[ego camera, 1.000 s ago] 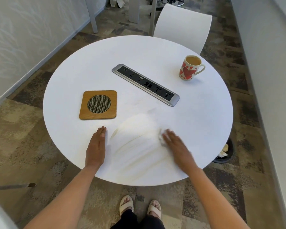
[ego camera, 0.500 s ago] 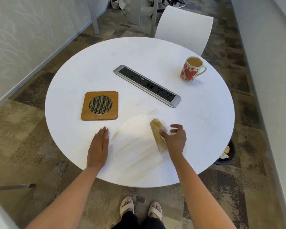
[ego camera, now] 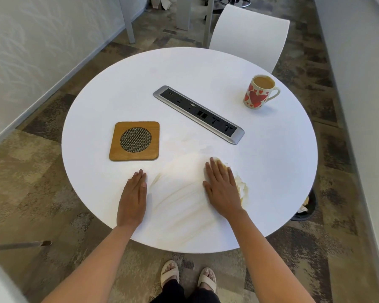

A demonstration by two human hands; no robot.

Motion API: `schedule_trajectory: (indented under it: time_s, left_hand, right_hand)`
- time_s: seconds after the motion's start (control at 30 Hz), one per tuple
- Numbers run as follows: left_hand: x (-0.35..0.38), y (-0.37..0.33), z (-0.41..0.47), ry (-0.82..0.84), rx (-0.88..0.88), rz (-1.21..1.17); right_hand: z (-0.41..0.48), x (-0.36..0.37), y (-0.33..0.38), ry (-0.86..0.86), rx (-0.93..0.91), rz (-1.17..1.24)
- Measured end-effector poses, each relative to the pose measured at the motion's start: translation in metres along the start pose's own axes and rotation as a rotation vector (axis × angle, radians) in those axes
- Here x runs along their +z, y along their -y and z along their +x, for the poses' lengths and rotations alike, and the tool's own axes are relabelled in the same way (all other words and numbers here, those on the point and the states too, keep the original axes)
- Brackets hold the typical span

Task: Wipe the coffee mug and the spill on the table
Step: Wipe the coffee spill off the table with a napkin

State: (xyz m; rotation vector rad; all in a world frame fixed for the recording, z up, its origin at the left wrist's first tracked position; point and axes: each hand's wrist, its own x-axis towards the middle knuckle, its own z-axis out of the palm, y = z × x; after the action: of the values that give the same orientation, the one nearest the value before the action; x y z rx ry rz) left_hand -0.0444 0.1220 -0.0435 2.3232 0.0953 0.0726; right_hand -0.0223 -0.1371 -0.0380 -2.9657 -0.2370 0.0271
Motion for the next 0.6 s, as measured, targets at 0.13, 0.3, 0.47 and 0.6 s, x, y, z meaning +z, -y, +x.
schedule_trajectory:
  time_s: [0.13, 0.3, 0.47, 0.6]
  left_hand:
    - [0.000, -0.001, 0.000, -0.002, -0.001, -0.018]
    - [-0.002, -0.001, -0.001, -0.032, -0.068, -0.178]
    - [-0.003, -0.001, -0.001, -0.022, -0.058, -0.169]
    - [-0.004, -0.004, -0.003, -0.033, -0.049, -0.146]
  right_hand:
    - [-0.005, 0.002, 0.019, -0.050, 0.128, 0.138]
    - [-0.050, 0.011, 0.071, 0.141, -0.370, 0.302]
    - [-0.020, 0.008, 0.075, 0.242, -0.573, 0.373]
    - [0.046, -0.001, 0.057, 0.052, -0.140, 0.342]
